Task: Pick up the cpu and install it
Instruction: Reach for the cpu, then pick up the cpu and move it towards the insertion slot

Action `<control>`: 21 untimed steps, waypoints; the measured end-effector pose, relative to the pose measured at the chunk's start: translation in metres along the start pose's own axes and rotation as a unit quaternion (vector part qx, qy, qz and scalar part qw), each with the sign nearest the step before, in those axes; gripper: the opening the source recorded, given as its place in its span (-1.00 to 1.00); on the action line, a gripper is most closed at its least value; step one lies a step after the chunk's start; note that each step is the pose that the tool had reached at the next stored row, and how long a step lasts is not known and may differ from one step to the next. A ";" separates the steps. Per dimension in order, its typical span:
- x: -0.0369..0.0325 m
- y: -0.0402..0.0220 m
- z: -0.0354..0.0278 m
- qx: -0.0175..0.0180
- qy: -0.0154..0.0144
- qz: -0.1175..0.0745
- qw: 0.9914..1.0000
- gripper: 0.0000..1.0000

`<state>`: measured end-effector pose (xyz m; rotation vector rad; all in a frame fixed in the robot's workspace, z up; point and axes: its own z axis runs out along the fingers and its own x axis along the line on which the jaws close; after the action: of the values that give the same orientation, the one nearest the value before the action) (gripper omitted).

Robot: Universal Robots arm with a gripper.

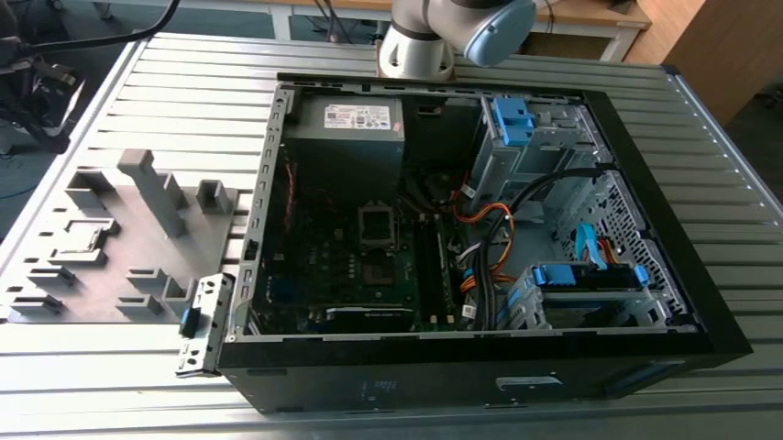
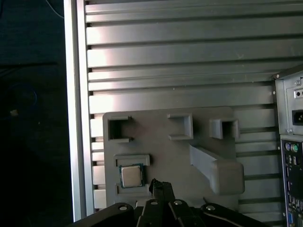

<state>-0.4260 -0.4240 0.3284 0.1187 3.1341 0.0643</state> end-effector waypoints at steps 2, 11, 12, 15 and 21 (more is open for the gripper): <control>-0.0001 -0.0035 -0.0001 0.000 0.000 0.000 1.000 -0.79; 0.0001 -0.0127 0.0000 0.000 0.000 0.000 1.000 -0.79; 0.0002 -0.0130 0.0001 0.000 0.000 0.000 1.000 -0.79; 0.0003 -0.0131 0.0001 0.000 0.000 0.000 1.000 -0.79; 0.0003 -0.0131 0.0001 0.000 0.000 0.000 1.000 -0.79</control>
<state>-0.4273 -0.4370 0.3277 0.1187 3.1341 0.0636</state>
